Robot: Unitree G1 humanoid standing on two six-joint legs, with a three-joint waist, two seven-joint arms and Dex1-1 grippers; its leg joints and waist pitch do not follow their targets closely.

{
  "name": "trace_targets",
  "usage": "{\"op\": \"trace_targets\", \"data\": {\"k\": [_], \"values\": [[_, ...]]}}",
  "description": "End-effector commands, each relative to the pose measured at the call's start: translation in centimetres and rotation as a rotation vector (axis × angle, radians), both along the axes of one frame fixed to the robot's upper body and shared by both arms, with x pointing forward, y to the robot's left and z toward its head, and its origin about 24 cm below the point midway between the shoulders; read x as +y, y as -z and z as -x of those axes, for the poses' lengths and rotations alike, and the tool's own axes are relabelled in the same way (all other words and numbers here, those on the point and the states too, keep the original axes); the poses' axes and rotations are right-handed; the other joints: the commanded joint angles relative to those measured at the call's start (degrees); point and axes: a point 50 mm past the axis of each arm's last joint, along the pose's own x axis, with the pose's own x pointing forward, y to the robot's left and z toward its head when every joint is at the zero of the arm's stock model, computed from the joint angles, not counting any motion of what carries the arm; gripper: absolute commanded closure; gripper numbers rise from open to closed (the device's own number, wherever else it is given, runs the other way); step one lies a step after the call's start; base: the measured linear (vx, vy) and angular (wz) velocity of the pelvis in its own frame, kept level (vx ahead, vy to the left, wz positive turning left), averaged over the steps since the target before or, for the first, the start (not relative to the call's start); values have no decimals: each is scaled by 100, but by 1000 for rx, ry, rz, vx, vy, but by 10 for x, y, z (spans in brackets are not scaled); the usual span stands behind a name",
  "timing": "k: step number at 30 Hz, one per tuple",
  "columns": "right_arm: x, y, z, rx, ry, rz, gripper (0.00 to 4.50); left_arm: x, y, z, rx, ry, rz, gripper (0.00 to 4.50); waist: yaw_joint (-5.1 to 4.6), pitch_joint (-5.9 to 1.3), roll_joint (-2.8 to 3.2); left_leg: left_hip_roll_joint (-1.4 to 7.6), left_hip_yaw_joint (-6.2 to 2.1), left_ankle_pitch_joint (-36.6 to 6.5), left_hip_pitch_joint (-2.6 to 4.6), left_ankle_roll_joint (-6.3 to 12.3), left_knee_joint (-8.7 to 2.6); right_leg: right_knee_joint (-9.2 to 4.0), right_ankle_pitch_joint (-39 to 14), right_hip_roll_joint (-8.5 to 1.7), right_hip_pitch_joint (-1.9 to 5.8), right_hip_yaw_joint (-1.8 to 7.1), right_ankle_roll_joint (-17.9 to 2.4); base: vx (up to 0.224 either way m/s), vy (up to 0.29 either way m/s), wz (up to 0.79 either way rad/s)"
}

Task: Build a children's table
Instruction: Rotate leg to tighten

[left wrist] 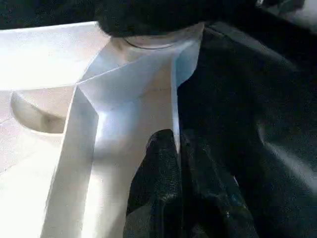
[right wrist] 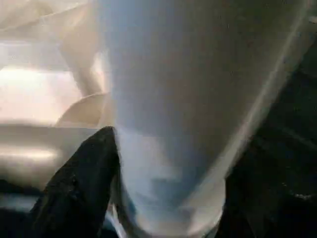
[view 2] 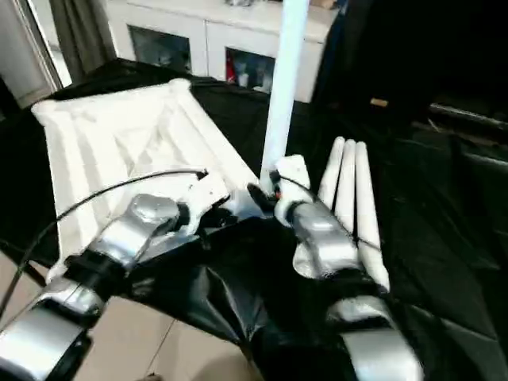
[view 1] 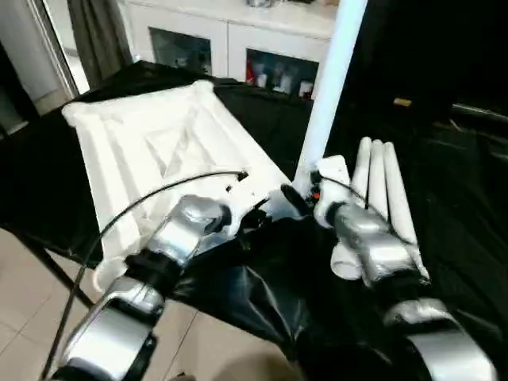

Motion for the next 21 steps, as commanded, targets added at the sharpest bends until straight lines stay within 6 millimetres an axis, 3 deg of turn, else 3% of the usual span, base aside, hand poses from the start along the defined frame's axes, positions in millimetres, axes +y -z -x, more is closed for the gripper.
{"op": "trace_targets", "data": {"k": [1,4,9,12,17,21], "values": [[-8,-5,7,-23,-133,74,100,1,-4,11,7,137,43,450,12,-399,23,107,11,-944,-20,287,-381,-416,-1155,-370,350,295,-1017,0,0,0],[-16,-7,20,-19,-301,124,100,7,-7,26,52,290,87,450,22,-394,38,131,4,-1010,-21,291,-386,-397,-1124,-382,348,307,-1066,0,0,0],[-21,-9,29,6,-398,126,100,12,-10,28,54,307,83,450,13,-373,46,135,15,-1159,27,257,-395,-419,-1258,-361,325,311,-1137,0,0,0],[-25,-12,37,24,-481,132,100,20,-11,29,53,311,69,450,14,-374,39,121,16,-1139,9,259,-390,-418,-1299,-360,333,312,-1117,0,0,0],[-26,-12,40,36,-519,140,100,26,-11,32,61,313,60,450,20,-372,24,125,9,-1110,-2,253,-391,-436,-1499,-373,330,308,-1016,0,0,0],[-25,-11,40,40,-524,146,136,27,-11,33,63,312,60,450,17,-375,19,128,2,-1054,-9,249,-392,-417,-1436,-369,333,304,-1032,0,0,0]]}}
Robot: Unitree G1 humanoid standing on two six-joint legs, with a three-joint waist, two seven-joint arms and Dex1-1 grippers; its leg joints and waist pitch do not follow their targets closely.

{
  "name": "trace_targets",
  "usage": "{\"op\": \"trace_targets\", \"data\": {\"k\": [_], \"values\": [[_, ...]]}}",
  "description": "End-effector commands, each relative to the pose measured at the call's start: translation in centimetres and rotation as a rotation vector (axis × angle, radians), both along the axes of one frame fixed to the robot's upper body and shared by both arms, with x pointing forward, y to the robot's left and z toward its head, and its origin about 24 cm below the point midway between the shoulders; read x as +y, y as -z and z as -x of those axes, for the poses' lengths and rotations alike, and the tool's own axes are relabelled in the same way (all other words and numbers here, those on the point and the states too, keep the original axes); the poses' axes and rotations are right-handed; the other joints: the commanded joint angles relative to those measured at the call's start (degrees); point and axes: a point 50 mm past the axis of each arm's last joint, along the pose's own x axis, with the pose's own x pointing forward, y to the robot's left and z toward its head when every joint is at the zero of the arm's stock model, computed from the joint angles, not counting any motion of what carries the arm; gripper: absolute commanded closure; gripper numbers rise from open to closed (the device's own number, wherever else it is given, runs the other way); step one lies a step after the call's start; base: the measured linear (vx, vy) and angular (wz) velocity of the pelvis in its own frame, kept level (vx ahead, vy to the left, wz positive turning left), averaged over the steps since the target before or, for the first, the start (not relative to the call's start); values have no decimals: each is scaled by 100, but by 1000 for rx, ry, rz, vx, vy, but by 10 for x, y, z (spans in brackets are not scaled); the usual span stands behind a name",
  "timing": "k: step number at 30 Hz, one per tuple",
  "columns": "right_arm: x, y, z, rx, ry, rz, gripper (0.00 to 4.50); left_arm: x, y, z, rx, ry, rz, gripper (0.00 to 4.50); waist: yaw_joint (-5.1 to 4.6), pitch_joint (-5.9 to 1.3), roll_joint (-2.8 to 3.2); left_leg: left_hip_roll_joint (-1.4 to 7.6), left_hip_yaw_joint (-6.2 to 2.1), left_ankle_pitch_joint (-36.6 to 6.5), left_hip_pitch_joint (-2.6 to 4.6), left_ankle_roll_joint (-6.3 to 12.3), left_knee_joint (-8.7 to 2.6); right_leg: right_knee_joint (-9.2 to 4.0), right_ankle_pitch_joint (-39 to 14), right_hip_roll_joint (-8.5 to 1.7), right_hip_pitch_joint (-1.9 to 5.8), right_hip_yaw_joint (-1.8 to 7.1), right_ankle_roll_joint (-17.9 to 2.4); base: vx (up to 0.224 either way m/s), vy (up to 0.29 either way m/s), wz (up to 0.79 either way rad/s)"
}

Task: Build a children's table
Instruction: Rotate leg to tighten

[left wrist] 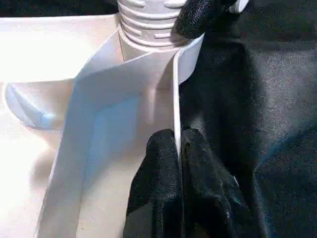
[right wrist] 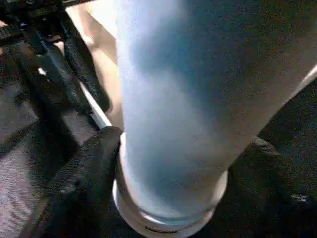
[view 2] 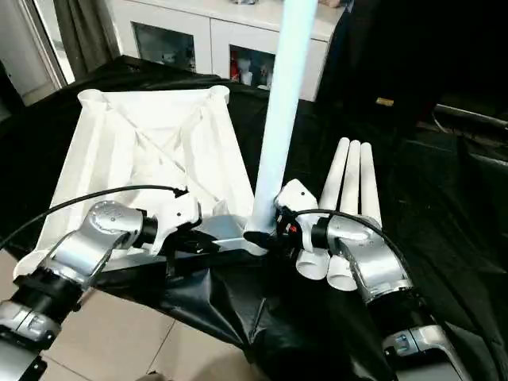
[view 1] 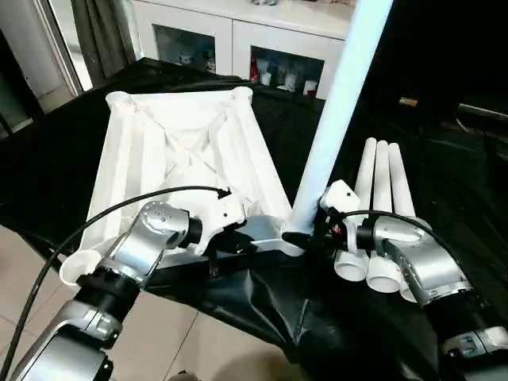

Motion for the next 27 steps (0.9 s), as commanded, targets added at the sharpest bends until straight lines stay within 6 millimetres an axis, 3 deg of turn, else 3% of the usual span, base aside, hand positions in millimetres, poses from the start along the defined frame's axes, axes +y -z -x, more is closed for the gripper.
{"op": "trace_targets", "data": {"k": [1,6,16,17,18,19,22,24,25,27], "values": [[-5,-2,-1,-9,17,19,147,-7,-8,2,-17,58,47,450,6,-387,3,123,2,-1017,-19,247,-389,-412,-1342,-364,336,301,-1051,0,0,0],[-2,-3,0,4,6,9,175,-6,-9,3,-18,56,48,450,5,-384,6,122,3,-1041,-11,242,-391,-421,-1410,-362,332,301,-1028,0,0,0],[-5,0,-7,-21,132,-29,178,-8,-10,1,-8,26,82,450,-19,-390,20,116,-1,-1060,-12,190,-388,-423,-1423,-363,337,298,-1024,0,0,0],[-7,9,-17,-11,350,-61,178,-12,-7,-11,-28,-107,71,450,-39,-390,2,118,11,-997,-23,177,-385,-404,-1329,-357,327,309,-1048,0,0,0],[-7,12,-20,-5,411,-70,178,-14,-7,-14,-35,-148,69,450,-40,-373,7,107,10,-1000,-15,134,-394,-427,-1424,-350,309,304,-1040,0,0,0],[-8,22,-26,32,631,-97,180,-19,-4,-27,-59,-299,56,450,-44,-395,0,87,-3,-1037,2,0,-387,-437,-1737,-369,319,292,-953,0,0,0],[-3,31,-29,63,770,-101,180,-26,-1,-35,-58,-403,60,450,-46,-392,17,73,18,-1021,25,-30,-380,-461,-1709,-355,276,315,-914,0,0,0],[15,41,-32,112,934,-109,180,-43,3,-43,-68,-511,44,450,-26,-408,14,74,6,-1027,24,-56,-385,-469,-1748,-368,299,307,-853,0,0,0],[25,43,-34,123,964,-111,180,-52,4,-44,-73,-527,31,450,-27,-401,45,69,-4,-1036,14,-61,-396,-459,-1683,-357,297,303,-841,0,0,0],[45,38,-38,105,931,-121,180,-65,4,-42,-92,-493,14,450,-40,-407,33,68,1,-1150,23,-55,-394,-474,-1687,-357,288,298,-816,0,0,0]]}}
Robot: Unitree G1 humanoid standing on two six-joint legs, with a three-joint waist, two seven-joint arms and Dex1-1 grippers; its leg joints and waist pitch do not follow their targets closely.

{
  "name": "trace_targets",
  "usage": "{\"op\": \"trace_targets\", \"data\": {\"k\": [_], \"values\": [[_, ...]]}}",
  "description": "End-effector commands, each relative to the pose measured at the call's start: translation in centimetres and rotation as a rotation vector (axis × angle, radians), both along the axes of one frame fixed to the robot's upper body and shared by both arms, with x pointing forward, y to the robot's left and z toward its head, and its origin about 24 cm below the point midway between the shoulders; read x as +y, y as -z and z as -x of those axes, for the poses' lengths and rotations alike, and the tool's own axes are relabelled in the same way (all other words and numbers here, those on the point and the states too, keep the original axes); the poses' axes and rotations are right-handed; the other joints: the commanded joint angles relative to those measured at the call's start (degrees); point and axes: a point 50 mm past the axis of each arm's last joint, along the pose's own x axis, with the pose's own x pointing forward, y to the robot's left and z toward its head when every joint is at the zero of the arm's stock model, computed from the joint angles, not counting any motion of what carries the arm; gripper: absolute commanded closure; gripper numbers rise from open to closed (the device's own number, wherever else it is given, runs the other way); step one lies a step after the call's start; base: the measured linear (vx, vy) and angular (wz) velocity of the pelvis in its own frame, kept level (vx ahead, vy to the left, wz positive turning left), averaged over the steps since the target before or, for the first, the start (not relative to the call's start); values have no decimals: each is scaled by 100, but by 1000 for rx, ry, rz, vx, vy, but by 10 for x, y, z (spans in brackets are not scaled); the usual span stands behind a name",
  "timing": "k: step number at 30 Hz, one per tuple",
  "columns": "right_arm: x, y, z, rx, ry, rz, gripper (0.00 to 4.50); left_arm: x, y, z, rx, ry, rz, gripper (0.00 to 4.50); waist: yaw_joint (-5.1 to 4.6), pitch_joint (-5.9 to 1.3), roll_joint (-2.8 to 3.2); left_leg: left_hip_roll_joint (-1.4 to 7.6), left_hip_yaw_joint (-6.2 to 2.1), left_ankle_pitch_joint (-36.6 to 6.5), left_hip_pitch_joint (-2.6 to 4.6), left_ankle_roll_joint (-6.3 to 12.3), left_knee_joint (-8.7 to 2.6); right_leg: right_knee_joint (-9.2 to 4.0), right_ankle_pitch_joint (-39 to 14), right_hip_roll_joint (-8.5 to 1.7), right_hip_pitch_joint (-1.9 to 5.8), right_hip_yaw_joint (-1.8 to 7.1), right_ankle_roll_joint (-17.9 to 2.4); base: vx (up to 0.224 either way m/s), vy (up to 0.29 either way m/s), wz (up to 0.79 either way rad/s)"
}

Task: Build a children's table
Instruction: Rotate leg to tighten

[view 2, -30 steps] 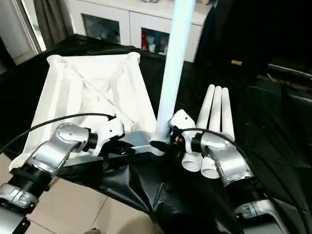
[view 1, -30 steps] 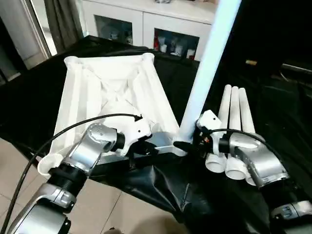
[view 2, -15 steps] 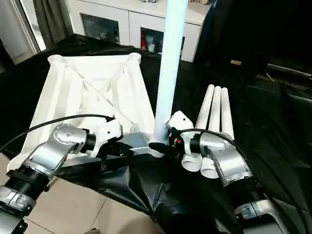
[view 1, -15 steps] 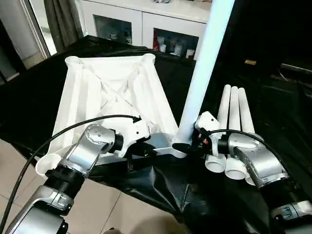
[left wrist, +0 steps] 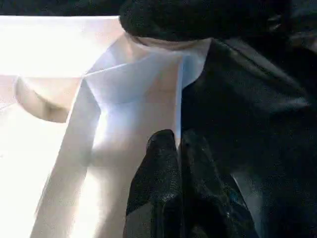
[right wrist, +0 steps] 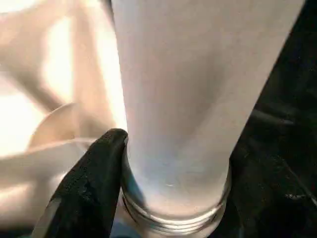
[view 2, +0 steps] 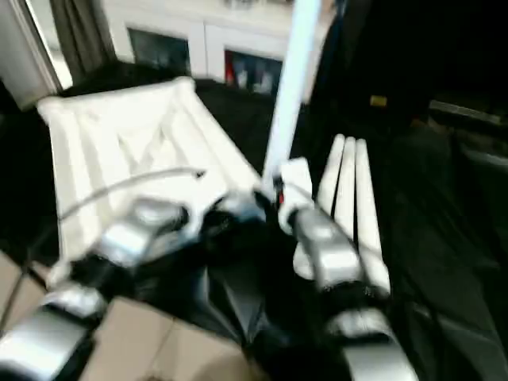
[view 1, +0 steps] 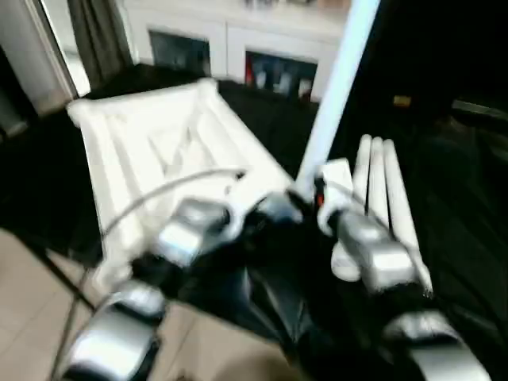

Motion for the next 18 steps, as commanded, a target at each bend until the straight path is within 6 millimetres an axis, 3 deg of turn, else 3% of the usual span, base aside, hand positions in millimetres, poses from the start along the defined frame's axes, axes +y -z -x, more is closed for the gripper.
{"op": "trace_targets", "data": {"k": [1,3,6,7,14,18], "values": [[7,22,8,104,26,-11,180,-2,-2,-4,-37,-60,-12,450,-4,-397,33,74,-6,-1152,1,-27,-399,-471,-1589,-353,301,276,-816,0,0,0],[11,19,6,89,6,4,125,-6,-3,-4,-41,-43,-5,450,-5,-388,30,70,-6,-1193,-15,11,-404,-476,-1582,-353,306,271,-800,0,0,0],[15,11,2,57,-24,-29,105,-6,-5,-4,-52,-16,11,450,3,-384,27,69,-1,-1237,-10,81,-404,-493,-1681,-362,299,277,-771,0,0,0],[16,8,0,45,-33,-38,76,-5,-6,-4,-47,-15,24,450,1,-382,15,69,-2,-1246,-16,80,-408,-500,-1738,-361,303,274,-765,0,0,0],[13,-2,-4,-17,-118,-15,62,3,-5,-4,-52,28,29,450,-23,-369,7,71,-12,-1349,-22,99,-419,-537,-2076,-367,290,264,-689,0,0,0],[0,-10,-1,-68,-243,24,62,11,-7,0,-23,91,74,450,-5,-380,-6,79,1,-1176,-31,194,-402,-507,-1806,-371,311,277,-770,0,0,0]]}}
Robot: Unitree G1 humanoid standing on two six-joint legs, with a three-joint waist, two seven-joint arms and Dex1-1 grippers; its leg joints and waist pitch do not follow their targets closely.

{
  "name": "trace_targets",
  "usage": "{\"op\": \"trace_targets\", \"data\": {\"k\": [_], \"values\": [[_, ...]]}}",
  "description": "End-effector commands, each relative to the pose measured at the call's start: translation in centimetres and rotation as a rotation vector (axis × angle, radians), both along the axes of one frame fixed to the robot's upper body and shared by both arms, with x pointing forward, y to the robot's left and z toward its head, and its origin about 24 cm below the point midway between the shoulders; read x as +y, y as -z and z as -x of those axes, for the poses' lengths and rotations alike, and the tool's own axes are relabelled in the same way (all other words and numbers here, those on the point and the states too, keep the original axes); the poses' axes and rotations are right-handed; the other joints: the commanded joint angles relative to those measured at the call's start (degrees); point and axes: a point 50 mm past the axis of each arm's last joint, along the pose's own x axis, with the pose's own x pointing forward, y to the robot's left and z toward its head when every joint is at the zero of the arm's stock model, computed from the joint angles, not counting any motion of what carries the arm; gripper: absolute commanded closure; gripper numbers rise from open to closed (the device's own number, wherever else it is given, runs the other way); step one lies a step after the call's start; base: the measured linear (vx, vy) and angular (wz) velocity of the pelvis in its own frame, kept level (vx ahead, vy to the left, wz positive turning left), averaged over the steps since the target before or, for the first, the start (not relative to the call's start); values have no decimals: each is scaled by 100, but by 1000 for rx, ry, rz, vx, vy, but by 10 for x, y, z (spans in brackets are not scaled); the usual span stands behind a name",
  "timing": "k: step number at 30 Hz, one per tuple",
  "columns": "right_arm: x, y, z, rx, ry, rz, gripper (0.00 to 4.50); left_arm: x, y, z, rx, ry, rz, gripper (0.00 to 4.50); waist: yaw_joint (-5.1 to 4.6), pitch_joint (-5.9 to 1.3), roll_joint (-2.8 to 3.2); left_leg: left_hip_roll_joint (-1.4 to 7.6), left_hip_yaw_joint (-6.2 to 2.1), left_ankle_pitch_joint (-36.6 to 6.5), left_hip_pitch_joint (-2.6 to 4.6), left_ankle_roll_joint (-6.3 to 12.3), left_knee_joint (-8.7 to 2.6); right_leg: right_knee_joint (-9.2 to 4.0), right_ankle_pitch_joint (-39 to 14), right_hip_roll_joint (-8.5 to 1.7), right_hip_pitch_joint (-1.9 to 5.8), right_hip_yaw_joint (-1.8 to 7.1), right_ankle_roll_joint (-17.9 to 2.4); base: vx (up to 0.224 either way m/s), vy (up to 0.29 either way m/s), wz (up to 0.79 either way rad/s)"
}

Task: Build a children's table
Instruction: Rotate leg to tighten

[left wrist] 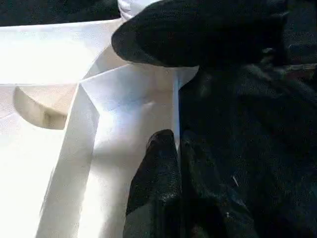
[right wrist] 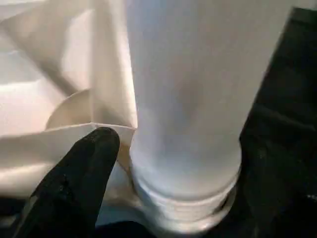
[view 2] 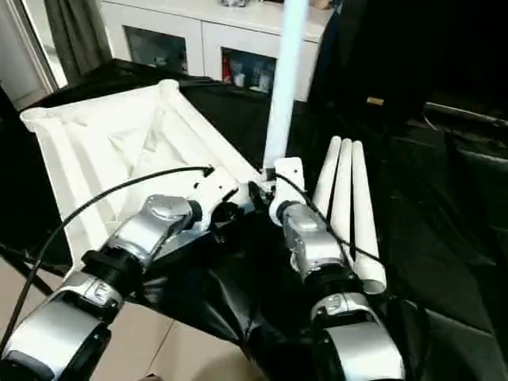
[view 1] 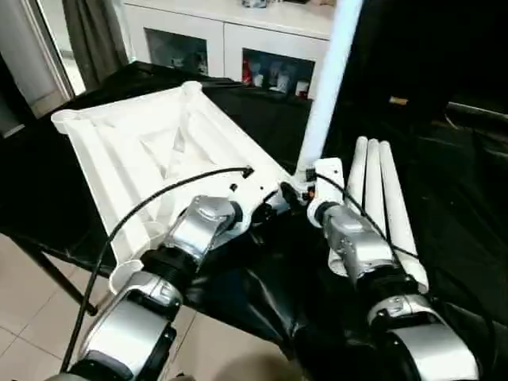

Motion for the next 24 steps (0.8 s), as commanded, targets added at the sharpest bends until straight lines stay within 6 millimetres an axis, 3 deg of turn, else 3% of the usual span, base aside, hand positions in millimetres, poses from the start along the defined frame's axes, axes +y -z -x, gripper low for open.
{"op": "trace_targets", "data": {"k": [1,4,6,9,11,18,20,22,24], "values": [[0,-11,2,-55,-107,17,62,-1,-7,3,-23,71,75,450,51,-391,-1,91,7,-1027,-28,248,-378,-484,-1588,-373,325,283,-861,0,0,0],[-20,-18,10,-75,-252,53,62,12,-9,8,-24,151,78,450,74,-398,28,100,2,-916,-25,278,-373,-439,-1301,-369,330,285,-968,0,0,0],[-24,-19,13,-74,-299,61,62,15,-10,10,-24,176,88,450,68,-398,11,97,7,-857,-41,338,-368,-416,-1116,-357,354,283,-1042,0,0,0],[-38,-22,32,-48,-541,115,62,26,-14,23,-2,309,115,450,75,-386,6,111,9,-930,-51,405,-363,-419,-1183,-373,369,290,-1061,0,0,0],[-42,-22,39,-27,-612,130,62,30,-15,28,9,348,118,450,69,-376,-2,118,19,-980,-44,444,-368,-435,-1293,-367,352,296,-1049,0,0,0],[-43,-26,47,-15,-710,120,62,42,-15,35,15,385,89,450,70,-366,-12,127,14,-1030,-19,343,-378,-456,-1640,-371,319,291,-997,0,0,0],[-41,-27,49,-5,-736,115,62,43,-16,38,18,395,87,450,71,-367,-40,128,15,-979,-25,346,-376,-446,-1586,-366,325,294,-993,0,0,0],[-40,-26,50,4,-753,122,62,43,-16,40,21,401,86,450,70,-368,-28,127,11,-936,-30,343,-378,-440,-1579,-364,323,291,-973,0,0,0],[-39,-25,50,9,-760,131,88,42,-15,40,21,404,85,450,72,-375,-24,125,14,-900,-29,344,-370,-431,-1510,-365,323,294,-997,0,0,0]]}}
